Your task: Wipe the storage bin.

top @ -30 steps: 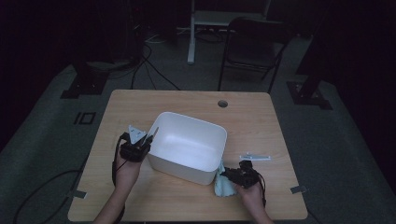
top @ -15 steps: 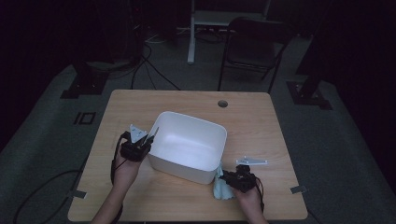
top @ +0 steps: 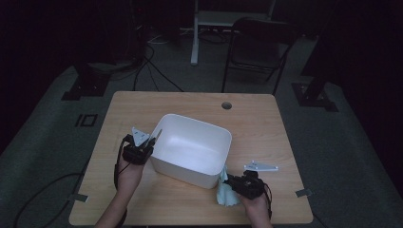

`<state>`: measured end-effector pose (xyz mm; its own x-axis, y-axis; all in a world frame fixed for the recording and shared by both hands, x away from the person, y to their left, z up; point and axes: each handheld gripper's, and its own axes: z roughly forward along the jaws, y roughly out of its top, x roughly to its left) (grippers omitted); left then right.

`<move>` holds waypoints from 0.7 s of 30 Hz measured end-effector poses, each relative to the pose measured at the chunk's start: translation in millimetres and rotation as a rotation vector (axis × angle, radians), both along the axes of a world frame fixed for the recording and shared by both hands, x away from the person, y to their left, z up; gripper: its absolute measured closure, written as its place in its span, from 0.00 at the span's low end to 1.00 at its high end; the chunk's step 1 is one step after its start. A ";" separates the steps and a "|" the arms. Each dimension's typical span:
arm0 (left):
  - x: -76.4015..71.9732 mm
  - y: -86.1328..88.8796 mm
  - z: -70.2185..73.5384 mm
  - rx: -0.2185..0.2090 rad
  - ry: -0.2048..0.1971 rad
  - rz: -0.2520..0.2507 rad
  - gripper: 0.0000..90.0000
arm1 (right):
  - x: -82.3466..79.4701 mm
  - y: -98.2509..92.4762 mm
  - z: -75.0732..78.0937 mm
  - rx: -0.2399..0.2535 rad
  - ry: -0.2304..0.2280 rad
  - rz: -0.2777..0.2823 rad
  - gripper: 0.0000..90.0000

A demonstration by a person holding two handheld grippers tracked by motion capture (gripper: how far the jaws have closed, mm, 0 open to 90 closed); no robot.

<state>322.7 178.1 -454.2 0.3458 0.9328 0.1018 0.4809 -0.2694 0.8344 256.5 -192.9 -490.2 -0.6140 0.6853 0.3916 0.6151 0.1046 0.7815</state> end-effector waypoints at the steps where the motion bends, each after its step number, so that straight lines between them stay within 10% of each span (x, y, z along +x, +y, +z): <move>1: 0.0 0.2 0.0 0.000 0.000 -0.001 0.92 | 0.0 0.0 0.0 0.000 0.000 0.000 0.93; 7: 0.2 0.4 0.5 0.005 0.007 -0.014 0.92 | -11.4 0.8 19.9 0.024 -0.090 0.001 0.93; 21: 2.3 4.0 0.8 -0.019 0.031 -0.050 0.88 | 4.5 -0.1 1.2 0.013 -0.011 -0.022 0.93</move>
<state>325.0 182.1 -453.4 0.3951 0.9158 0.0727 0.4929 -0.2780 0.8245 261.0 -193.0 -488.9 -0.6036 0.6934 0.3935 0.6082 0.0813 0.7896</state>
